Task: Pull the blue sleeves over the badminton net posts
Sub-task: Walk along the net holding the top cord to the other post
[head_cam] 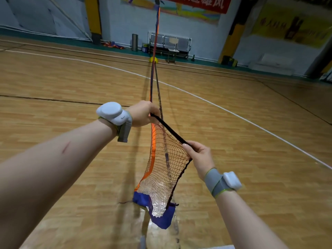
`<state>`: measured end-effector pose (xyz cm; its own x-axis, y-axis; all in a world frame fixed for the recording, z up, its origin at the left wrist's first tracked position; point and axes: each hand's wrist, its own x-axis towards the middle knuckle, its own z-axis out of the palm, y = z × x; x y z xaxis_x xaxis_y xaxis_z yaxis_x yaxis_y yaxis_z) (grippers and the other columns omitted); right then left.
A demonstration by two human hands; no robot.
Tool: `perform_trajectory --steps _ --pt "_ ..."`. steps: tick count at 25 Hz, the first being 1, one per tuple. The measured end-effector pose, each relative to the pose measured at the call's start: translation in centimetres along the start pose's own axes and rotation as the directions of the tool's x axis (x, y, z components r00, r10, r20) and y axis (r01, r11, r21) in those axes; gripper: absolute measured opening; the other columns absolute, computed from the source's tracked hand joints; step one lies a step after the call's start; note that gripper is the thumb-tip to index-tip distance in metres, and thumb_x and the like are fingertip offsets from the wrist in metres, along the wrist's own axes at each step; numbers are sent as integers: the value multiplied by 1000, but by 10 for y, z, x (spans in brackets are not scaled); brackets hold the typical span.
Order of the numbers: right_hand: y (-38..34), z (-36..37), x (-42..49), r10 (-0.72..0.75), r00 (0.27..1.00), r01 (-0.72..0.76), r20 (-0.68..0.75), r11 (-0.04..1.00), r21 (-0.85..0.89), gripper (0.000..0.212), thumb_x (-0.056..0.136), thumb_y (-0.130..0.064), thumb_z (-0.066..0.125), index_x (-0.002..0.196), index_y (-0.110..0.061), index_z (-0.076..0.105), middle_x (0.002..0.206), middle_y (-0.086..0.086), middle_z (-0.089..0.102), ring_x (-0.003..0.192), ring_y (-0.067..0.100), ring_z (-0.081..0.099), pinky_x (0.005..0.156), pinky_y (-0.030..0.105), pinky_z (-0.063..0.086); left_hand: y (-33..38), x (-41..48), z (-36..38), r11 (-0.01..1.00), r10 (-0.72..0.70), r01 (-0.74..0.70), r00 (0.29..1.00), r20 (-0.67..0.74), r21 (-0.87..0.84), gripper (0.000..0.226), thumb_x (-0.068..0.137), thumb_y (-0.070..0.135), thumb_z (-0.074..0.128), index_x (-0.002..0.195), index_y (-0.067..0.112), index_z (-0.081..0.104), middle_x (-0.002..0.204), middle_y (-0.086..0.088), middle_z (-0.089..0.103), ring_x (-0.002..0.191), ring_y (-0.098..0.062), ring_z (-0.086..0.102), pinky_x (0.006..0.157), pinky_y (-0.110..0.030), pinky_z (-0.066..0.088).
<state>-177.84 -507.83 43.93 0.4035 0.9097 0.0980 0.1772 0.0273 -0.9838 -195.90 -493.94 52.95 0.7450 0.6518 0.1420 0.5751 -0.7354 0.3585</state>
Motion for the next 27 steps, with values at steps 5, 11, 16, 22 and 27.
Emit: perform_trajectory --steps 5,11,16,22,27 --pt "-29 12 -17 -57 997 54 48 997 47 12 83 -5 64 88 -12 71 53 -13 59 49 1 47 49 13 40 1 -1 11 998 -27 26 999 30 52 18 89 12 56 104 9 65 107 -6 66 102 -22 59 92 -33 47" --pt "-42 31 -29 -93 995 94 47 995 -24 16 82 -7 65 85 -21 71 80 28 66 70 24 53 58 19 46 29 -21 13 991 132 -133 983 129 4 25 89 10 55 112 16 64 116 2 65 108 -14 56 86 -17 36" --pt "-46 51 -40 -86 995 88 42 995 -37 15 82 -4 64 89 -14 72 70 -3 66 63 -4 56 66 14 45 19 -41 5 988 155 -155 977 145 -9 20 87 15 59 106 14 66 110 1 67 103 -15 59 88 -23 43" --pt "-37 62 -51 -94 996 93 -5 992 -88 20 83 -4 64 78 -23 60 68 -8 54 62 1 50 60 11 41 11 -57 -2 992 123 -126 984 130 12 12 86 15 61 95 9 66 101 -5 65 89 -18 56 84 -33 48" --pt "-8 59 -66 46 999 -45 6 986 -158 20 82 -7 66 71 -14 51 66 -3 48 62 10 44 54 9 37 11 -79 -13 992 122 -120 989 82 -31 11 86 13 60 94 6 64 92 0 57 85 -15 51 81 -29 44"
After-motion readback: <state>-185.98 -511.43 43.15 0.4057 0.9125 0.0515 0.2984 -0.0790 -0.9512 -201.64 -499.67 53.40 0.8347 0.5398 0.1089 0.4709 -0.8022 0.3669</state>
